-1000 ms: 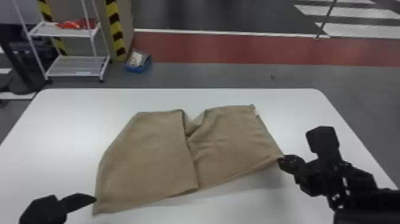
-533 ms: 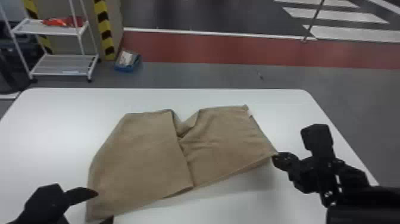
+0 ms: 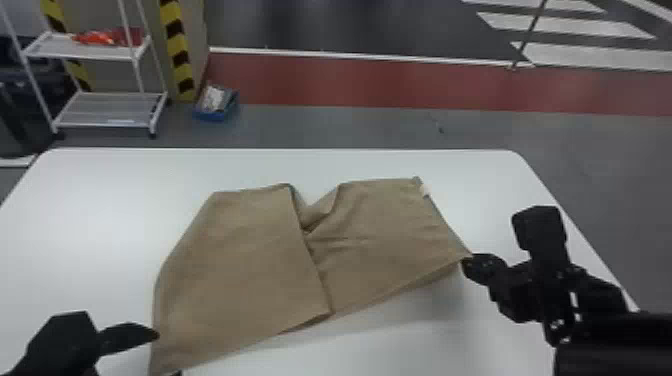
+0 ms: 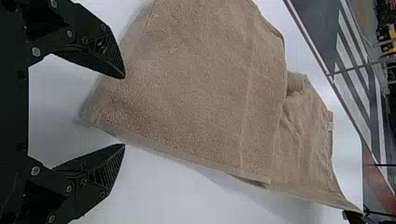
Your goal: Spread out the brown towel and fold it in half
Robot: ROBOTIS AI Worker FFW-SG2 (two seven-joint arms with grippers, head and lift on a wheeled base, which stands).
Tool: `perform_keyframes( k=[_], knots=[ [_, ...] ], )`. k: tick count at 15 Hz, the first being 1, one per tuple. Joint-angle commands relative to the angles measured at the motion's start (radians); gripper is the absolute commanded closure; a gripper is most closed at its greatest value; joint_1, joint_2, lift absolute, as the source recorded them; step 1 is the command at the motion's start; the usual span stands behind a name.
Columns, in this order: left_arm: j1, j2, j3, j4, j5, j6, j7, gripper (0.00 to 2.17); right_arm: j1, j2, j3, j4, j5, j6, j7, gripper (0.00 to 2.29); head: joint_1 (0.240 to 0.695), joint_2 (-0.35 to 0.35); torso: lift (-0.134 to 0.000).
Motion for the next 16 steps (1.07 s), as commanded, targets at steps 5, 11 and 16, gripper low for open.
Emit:
perform_keyframes(
  k=[5, 11, 16],
  knots=[
    [0.026, -0.009, -0.004, -0.026, -0.007, -0.031, -0.007, 0.70, 0.001, 0.001, 0.002, -0.002, -0.003, 0.000, 0.001, 1.18, 0.695, -0.122, -0.128],
    [0.021, -0.005, 0.001, -0.021, -0.044, -0.016, -0.019, 1.35, -0.007, 0.001, 0.008, -0.001, -0.006, 0.000, 0.001, 1.18, 0.695, -0.124, -0.128],
    [0.007, -0.008, 0.024, -0.028, -0.027, -0.013, -0.025, 1.43, -0.010, 0.001, 0.005, -0.001, -0.006, 0.000, 0.001, 1.18, 0.695, -0.111, -0.128]
  ],
)
